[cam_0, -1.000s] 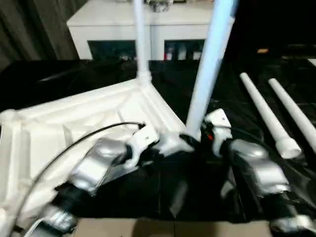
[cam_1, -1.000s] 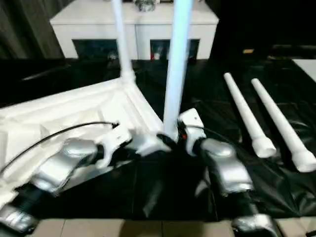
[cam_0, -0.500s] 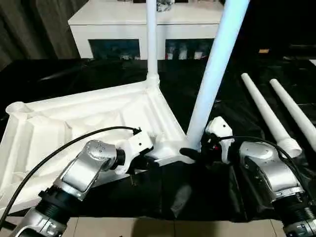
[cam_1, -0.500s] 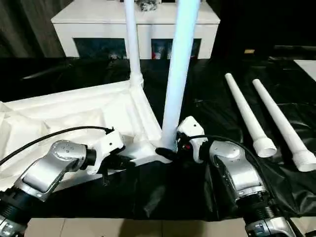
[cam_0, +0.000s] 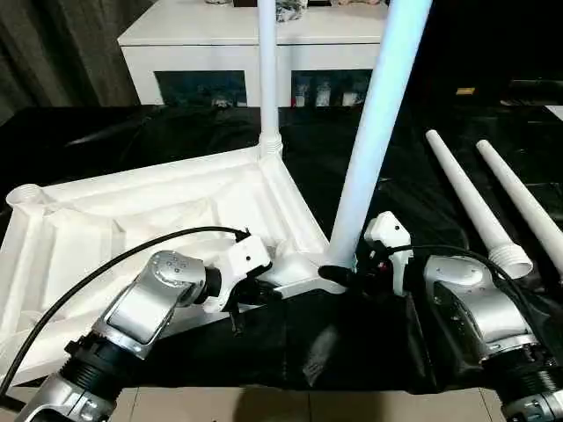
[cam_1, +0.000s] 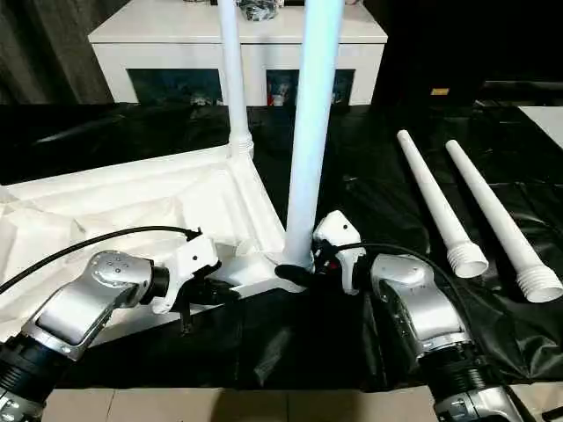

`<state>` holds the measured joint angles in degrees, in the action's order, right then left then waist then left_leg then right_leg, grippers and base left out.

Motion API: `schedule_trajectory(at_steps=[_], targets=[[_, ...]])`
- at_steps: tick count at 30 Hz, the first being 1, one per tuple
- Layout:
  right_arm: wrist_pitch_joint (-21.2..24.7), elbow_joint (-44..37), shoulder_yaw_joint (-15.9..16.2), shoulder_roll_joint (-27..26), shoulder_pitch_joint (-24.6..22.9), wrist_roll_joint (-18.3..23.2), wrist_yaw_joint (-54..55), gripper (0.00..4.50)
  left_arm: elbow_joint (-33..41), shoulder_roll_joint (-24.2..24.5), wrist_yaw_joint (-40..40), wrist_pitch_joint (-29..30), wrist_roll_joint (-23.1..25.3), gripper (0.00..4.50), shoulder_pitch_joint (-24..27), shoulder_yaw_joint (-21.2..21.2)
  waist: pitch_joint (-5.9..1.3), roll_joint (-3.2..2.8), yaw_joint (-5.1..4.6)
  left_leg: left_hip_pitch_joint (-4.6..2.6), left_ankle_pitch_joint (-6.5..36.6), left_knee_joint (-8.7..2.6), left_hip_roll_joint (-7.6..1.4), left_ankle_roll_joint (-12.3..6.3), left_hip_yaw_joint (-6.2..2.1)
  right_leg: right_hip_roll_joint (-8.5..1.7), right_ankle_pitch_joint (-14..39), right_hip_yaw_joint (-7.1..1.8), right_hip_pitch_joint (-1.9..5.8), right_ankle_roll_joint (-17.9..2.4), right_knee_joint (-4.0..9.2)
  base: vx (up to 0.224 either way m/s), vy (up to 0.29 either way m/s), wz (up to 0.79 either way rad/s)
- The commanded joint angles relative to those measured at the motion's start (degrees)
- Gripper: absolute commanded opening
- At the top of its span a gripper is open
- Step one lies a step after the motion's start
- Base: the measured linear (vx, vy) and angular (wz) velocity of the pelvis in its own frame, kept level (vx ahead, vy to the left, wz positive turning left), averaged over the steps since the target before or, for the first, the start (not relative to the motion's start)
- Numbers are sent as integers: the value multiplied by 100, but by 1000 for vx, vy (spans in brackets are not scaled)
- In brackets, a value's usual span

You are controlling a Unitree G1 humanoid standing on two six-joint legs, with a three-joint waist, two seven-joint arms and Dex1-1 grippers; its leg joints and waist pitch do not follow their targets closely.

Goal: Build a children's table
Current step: Rotate leg to tighten

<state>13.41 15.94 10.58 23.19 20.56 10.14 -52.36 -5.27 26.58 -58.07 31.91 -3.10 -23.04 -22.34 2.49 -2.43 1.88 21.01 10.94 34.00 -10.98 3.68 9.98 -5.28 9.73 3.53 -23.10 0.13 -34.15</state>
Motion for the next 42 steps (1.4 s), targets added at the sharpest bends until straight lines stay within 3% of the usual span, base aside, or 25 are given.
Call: schedule_trajectory(at_steps=[1, 4, 7, 10, 11, 13, 15, 20, 23, 26, 29, 35, 38, 41, 42], targets=[[122, 103, -185, -53, 22, -23, 316, 278, -67, 62, -123, 111, -32, 0, 91, -109, -336, 38, 15, -27, 1279, -417, -151, -252, -28, -225, 1177, -199, 284, -1402, 367, 0, 0, 0], [249, 355, -324, -293, 127, -99, 881, 272, -248, -131, 138, 126, -9, 0, 22, -26, -313, 40, -19, -21, 1527, -440, -140, -133, -40, -229, 1678, -188, 274, -1252, 415, 0, 0, 0], [654, 814, -731, -902, 317, -157, 2284, 270, -868, -710, 997, 201, 140, 0, -249, 193, -311, 44, -47, -64, 1732, -450, -119, 65, -52, -229, 2143, -183, 235, -1089, 469, 0, 0, 0], [810, 1070, -959, -1312, 425, -235, 3245, 269, -1384, -1157, 1746, 233, 274, 0, -519, 388, -304, 40, -30, -105, 1904, -460, -126, 130, -54, -226, 2221, -182, 199, -1017, 498, 0, 0, 0], [835, 1237, -1030, -1615, 484, -356, 3927, 269, -1741, -1432, 2250, 109, 390, 0, -709, 467, -259, -6, -46, -113, 2097, -473, -100, 185, -53, -212, 2498, -177, 162, -909, 540, 0, 0, 0], [815, 1312, -1054, -1754, 512, -416, 4227, 269, -1886, -1546, 2463, 45, 440, 0, -786, 497, -268, 37, -55, -161, 2358, -464, -68, 211, -77, -228, 3040, -141, 152, -673, 623, 0, 0, 0], [812, 1374, -1176, -1993, 550, -316, 4505, 269, -2022, -1707, 2661, -17, 481, 0, -845, 537, -273, 14, -41, -177, 2425, -470, -79, 169, -90, -237, 3198, -144, 121, -534, 658, 0, 0, 0], [707, 1642, -983, -2471, 767, -551, 4977, 269, -2328, -1930, 2858, -163, 631, 0, -950, 386, -259, -31, -99, -172, 2801, -544, -90, 198, -147, -229, 3208, -86, 138, -403, 704, 0, 0, 0], [493, 1647, -969, -2531, 849, -533, 4850, 339, -2360, -1942, 2794, -192, 616, 0, -974, 357, -262, -25, -118, -168, 2934, -561, -87, 173, -164, -244, 3267, -76, 147, -346, 722, 0, 0, 0], [438, 1615, -1001, -2391, 932, -564, 4828, 348, -2251, -1787, 2543, -251, 600, 0, -919, 307, -274, -22, -176, -107, 2896, -596, -87, 154, -184, -252, 3113, -75, 193, -376, 700, 0, 0, 0], [423, 1482, -948, -2228, 937, -582, 4599, 366, -2084, -1638, 2271, -318, 598, 0, -832, 232, -294, -27, -209, -92, 2762, -595, -103, 126, -178, -260, 2800, -91, 202, -509, 682, 0, 0, 0], [558, 905, -615, -1610, 713, -546, 3390, 366, -1709, -1183, 1580, -474, 629, 0, -564, 1, -341, -17, -137, -53, 1861, -547, -132, -74, -76, -264, 1788, -166, 247, -990, 560, 0, 0, 0], [530, 532, -409, -1201, 497, -463, 2588, 366, -1457, -951, 1193, -572, 469, 0, -415, -27, -354, -9, -108, -51, 1624, -521, -141, -148, -49, -258, 1454, -177, 266, -1116, 520, 41, -14, 3], [475, 177, -208, -755, 282, -340, 1783, 366, -1119, -662, 615, -766, 279, 0, -260, -72, -399, 3, -67, 8, 1111, -462, -148, -301, -47, -250, 745, -192, 332, -1279, 397, 46, -14, 2], [426, 109, -157, -629, 228, -335, 1579, 366, -1018, -566, 432, -889, 232, 0, -218, -92, -425, -11, -39, -4, 785, -409, -141, -467, -17, -241, 297, -187, 319, -1426, 350, 0, 0, 0]])
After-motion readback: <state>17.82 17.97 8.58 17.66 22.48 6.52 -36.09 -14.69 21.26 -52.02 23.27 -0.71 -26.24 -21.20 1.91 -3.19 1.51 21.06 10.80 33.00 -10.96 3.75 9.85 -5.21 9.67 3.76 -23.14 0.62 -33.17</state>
